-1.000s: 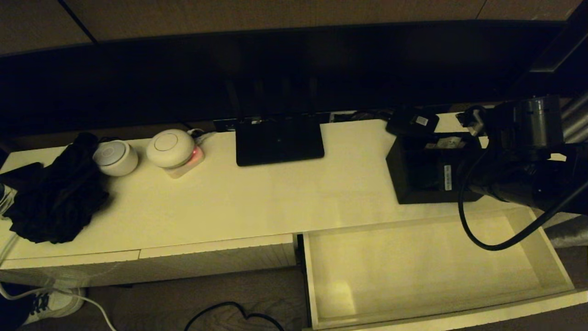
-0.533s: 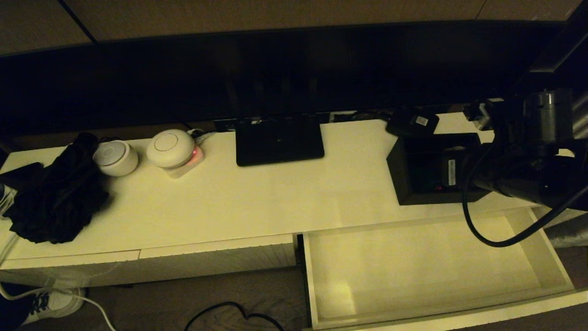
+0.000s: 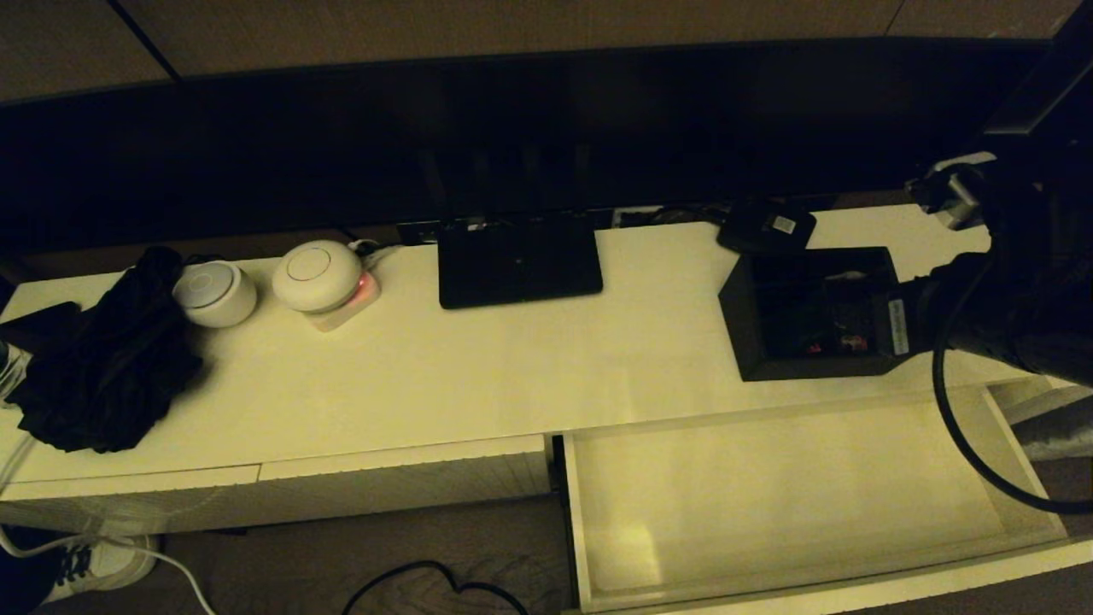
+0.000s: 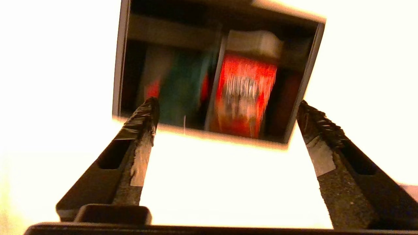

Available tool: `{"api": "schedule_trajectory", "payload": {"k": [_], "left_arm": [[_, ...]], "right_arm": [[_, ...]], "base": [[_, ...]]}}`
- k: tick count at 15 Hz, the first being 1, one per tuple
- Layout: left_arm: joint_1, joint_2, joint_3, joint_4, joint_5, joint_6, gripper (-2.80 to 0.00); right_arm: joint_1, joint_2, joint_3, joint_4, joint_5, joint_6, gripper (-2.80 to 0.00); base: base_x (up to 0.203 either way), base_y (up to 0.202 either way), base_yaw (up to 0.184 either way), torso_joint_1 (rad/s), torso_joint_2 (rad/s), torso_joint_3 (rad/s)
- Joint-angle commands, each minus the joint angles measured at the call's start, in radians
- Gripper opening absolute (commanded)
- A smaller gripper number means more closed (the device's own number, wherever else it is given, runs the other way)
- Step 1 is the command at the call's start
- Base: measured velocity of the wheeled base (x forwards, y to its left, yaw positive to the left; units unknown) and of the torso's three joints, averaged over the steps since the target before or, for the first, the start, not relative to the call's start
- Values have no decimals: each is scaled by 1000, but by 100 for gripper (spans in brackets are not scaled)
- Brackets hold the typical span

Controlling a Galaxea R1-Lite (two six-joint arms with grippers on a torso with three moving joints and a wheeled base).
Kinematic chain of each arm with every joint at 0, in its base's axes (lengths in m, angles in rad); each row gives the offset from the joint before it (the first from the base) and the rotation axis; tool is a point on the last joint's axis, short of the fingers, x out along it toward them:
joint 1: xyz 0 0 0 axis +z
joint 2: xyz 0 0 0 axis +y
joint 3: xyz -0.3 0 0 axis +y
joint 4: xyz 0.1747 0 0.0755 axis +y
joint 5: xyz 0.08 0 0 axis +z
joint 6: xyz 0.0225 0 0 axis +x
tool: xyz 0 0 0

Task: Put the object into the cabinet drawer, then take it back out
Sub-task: Take the storage box out of the drawer and put it on the table, then close the drawer

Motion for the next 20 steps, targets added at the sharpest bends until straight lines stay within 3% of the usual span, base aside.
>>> {"api": "schedule_trajectory", "payload": {"k": [1,5,6,10,17,20], "left_arm": [[0,0,3,0,1,0,-280],[0,0,3,0,1,0,-280],[0,0,3,0,-1,0,-280],[0,0,3,0,1,0,-280],[0,0,3,0,1,0,-280],[0,0,3,0,1,0,-280]], "right_arm": [[27,-103,47,105,0,-29,0],[90,-212,178,265,-1,-74,0],[107,-234,213,279,-2,-86,-280],[189,-313,281,337,-2,-111,-280],[335,-495,449,477,26,-299,-280],[436,-543,475,557,57,-332,-280]], "base": [[0,0,0,0,0,0],[0,0,0,0,0,0],[0,0,0,0,0,0],[0,0,0,0,0,0],[0,0,0,0,0,0],[0,0,0,0,0,0]]}}
